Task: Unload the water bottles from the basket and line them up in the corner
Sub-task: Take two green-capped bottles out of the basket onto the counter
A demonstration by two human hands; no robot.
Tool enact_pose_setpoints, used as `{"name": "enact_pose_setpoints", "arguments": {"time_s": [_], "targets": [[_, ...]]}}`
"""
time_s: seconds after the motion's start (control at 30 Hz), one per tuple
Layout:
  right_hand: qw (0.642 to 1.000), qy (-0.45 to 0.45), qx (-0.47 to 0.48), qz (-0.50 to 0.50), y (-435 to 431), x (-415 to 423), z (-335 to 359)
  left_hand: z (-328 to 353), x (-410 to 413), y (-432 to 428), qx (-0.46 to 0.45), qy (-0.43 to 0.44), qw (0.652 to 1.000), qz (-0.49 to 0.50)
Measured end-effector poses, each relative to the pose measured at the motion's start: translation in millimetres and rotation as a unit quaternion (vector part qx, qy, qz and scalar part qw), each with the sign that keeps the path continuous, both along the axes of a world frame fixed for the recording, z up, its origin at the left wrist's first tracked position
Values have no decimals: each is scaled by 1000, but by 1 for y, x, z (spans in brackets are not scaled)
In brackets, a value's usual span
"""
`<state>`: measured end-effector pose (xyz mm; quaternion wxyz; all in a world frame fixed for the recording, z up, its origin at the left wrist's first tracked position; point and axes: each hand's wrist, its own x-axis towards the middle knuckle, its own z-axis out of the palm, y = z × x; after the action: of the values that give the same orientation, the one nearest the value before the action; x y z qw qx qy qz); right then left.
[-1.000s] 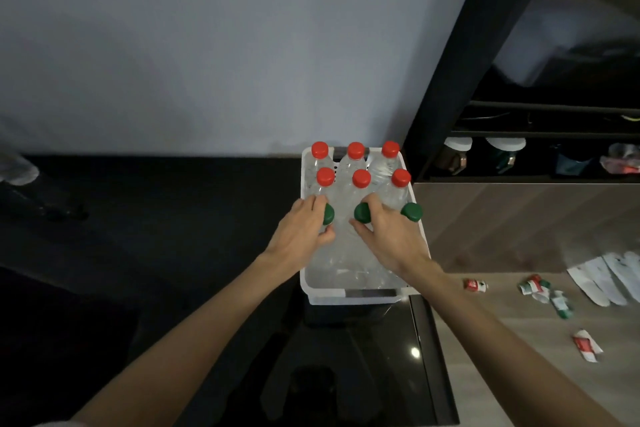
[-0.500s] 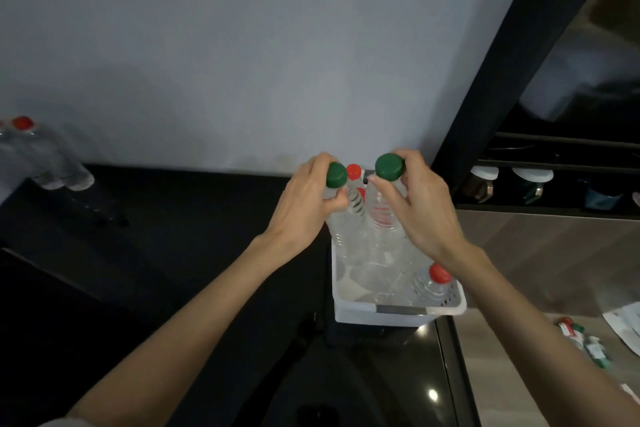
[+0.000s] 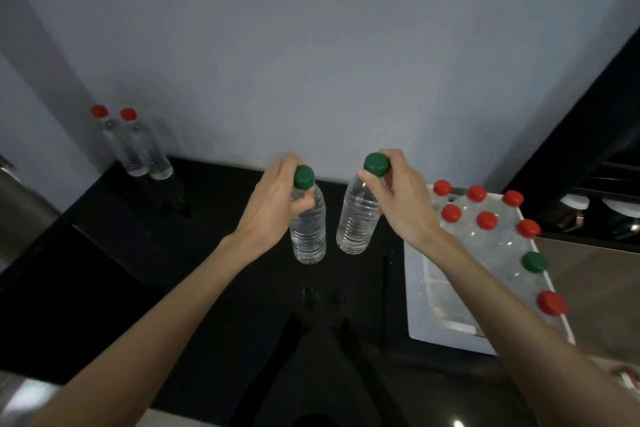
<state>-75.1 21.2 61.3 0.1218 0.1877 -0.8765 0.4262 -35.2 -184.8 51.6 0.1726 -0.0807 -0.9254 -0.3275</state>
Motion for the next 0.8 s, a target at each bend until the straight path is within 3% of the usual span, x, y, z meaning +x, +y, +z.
{"name": "enact_pose_setpoints", "arguments": {"time_s": [0.3, 0.6, 0.8], "targets": [[973, -205, 29, 102, -95, -22, -68, -72, 9, -78, -84, -121, 988, 53], [959, -253, 61, 110, -136, -37, -93, -93, 10, -105, -54, -154, 985, 55], [957, -246, 94, 124, -141, -44, -95, -85, 1, -117, -122, -191, 973, 49]]}}
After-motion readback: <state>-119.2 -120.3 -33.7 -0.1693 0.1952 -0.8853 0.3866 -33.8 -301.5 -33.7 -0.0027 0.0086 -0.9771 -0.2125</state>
